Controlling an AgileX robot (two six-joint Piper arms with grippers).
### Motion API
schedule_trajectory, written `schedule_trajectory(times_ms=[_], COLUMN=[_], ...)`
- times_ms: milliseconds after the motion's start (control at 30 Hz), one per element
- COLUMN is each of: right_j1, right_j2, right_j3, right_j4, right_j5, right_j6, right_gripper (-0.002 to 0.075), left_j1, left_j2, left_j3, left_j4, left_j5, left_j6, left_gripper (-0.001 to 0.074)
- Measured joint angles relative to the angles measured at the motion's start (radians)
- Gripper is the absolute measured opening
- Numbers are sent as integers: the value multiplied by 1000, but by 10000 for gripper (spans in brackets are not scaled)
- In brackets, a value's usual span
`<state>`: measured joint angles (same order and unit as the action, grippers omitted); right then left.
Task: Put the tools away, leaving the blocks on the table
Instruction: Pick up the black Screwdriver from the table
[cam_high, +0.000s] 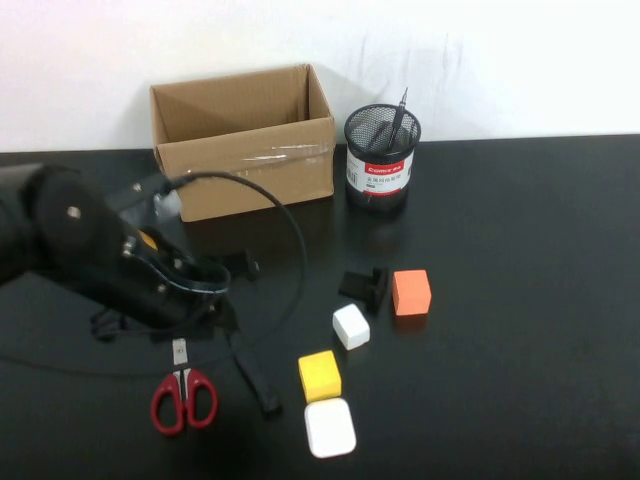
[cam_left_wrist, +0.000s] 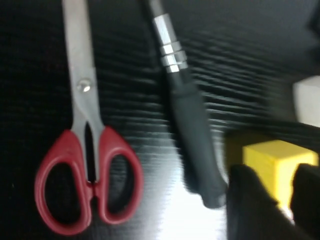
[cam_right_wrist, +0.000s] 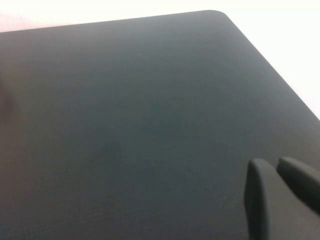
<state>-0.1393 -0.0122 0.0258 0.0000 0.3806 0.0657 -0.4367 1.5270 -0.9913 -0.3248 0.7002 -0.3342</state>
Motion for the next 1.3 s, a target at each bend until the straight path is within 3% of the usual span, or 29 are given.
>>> schedule_trajectory(times_ms=[167, 467, 733, 867, 1100, 1300], right_j1=[0, 0, 0, 0, 0, 0], right_j2=[0, 0, 0, 0, 0, 0], right_j3=[0, 0, 0, 0, 0, 0], right_j4=[0, 0, 0, 0, 0, 0], right_j5=[0, 0, 0, 0, 0, 0], right_j6=[0, 0, 0, 0, 0, 0], right_gripper=[-8, -8, -8, -8, -8, -8], left_j1=[-2, -13, -13, -13, -18, -89], left_j2=[101, 235, 303, 312, 329, 292], left_j3=[0, -8, -18, -23, -129, -309], left_j4=[0, -28, -45, -52, -52, -46], left_j5=[-41, -204, -227, -257, -233, -246], left_j6=[-60, -88, -81, -5, 130, 298], left_gripper=[302, 339, 318, 146, 157, 157])
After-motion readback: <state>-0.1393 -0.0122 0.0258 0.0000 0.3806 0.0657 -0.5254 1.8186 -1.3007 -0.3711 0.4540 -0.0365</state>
